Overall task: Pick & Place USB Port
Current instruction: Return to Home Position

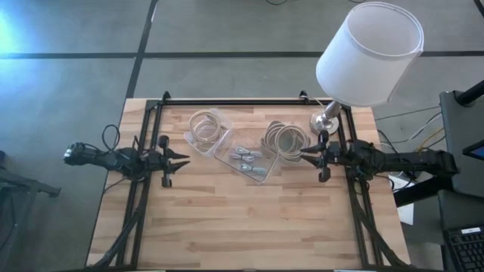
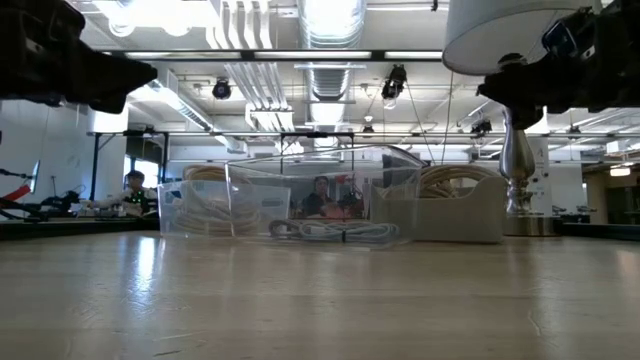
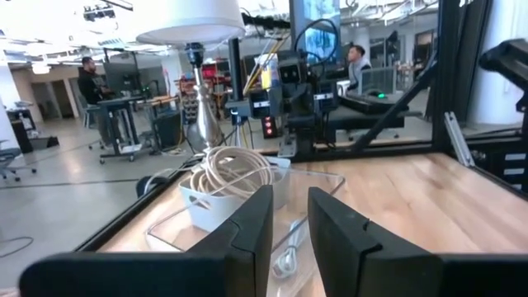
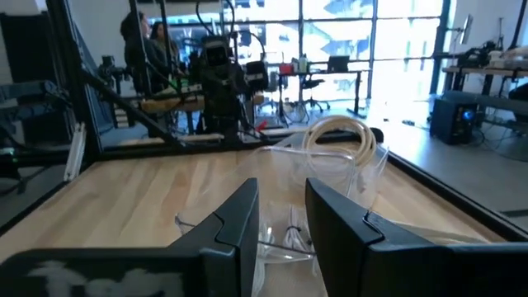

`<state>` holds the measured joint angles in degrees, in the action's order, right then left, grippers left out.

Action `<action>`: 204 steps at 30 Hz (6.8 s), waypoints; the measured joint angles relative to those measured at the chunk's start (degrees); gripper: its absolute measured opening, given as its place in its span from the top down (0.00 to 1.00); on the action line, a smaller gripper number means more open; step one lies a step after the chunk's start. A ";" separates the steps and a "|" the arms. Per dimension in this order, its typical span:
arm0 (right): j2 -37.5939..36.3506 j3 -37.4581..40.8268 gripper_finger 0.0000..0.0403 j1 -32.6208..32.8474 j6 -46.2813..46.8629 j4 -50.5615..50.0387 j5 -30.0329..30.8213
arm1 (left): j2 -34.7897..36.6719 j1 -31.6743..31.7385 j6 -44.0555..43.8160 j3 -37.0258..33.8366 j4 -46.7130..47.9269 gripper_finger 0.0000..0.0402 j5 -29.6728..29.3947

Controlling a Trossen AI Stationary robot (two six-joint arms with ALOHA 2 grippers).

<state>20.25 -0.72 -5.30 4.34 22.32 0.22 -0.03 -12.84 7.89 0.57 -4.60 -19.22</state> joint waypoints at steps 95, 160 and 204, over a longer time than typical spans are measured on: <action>-0.92 0.17 0.80 0.02 -8.88 -4.96 -0.12 | -0.22 -0.01 0.47 -0.17 1.18 0.80 0.02; -0.94 0.17 0.81 0.02 -8.88 -4.97 -0.12 | -0.22 -0.01 0.47 -0.18 1.18 0.80 0.02; -0.94 0.17 0.78 0.04 -8.88 -4.95 -0.12 | -0.22 -0.02 0.47 -0.17 1.18 0.80 0.02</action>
<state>19.31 -0.56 -5.26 -4.54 17.37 0.10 -0.25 -12.86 8.36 0.40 -3.42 -19.20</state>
